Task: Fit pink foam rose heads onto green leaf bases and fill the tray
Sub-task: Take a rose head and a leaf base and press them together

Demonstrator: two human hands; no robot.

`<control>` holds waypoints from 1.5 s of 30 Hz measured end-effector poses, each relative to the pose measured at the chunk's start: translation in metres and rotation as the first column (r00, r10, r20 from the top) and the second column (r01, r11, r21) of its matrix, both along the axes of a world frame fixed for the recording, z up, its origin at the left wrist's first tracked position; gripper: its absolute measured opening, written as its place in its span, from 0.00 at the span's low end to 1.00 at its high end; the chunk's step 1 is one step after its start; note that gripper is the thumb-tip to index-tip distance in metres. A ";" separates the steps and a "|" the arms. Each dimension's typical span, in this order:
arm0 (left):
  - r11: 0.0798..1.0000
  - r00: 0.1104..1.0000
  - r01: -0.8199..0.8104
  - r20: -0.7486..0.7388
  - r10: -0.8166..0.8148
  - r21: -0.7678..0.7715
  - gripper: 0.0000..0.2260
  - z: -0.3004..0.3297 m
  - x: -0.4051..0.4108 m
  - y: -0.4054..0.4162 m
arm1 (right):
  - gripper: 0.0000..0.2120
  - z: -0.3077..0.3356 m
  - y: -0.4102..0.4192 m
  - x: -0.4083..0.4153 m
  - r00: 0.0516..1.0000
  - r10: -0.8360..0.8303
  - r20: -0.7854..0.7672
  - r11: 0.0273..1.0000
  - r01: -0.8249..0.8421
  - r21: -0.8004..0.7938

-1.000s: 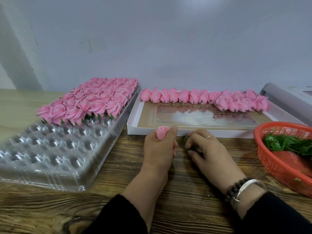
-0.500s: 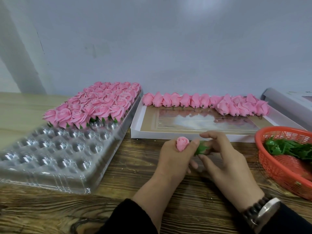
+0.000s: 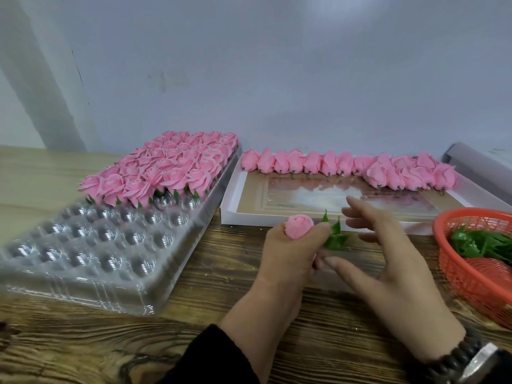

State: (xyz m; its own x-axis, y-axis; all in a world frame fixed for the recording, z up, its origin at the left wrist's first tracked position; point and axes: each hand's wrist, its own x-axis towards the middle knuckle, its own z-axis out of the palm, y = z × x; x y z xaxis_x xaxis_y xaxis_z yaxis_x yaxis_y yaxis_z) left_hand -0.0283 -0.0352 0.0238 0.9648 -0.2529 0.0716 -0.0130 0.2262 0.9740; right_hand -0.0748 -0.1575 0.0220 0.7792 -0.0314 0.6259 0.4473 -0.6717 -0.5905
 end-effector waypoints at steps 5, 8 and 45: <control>0.996 0.997 0.079 -0.002 -0.079 0.038 0.12 -0.002 -0.001 -0.001 | 0.20 -0.002 -0.004 0.001 0.979 0.131 -0.155 0.944 -0.075 0.323; 0.996 0.997 0.072 0.010 -0.072 0.046 0.12 0.000 -0.001 -0.001 | 0.19 -0.002 -0.006 0.002 0.984 0.102 -0.144 0.944 -0.050 0.326; 0.992 0.973 -0.060 0.215 0.082 -0.107 0.12 0.006 -0.013 -0.015 | 0.18 0.006 0.023 -0.007 0.940 0.257 -0.224 0.815 -0.087 0.573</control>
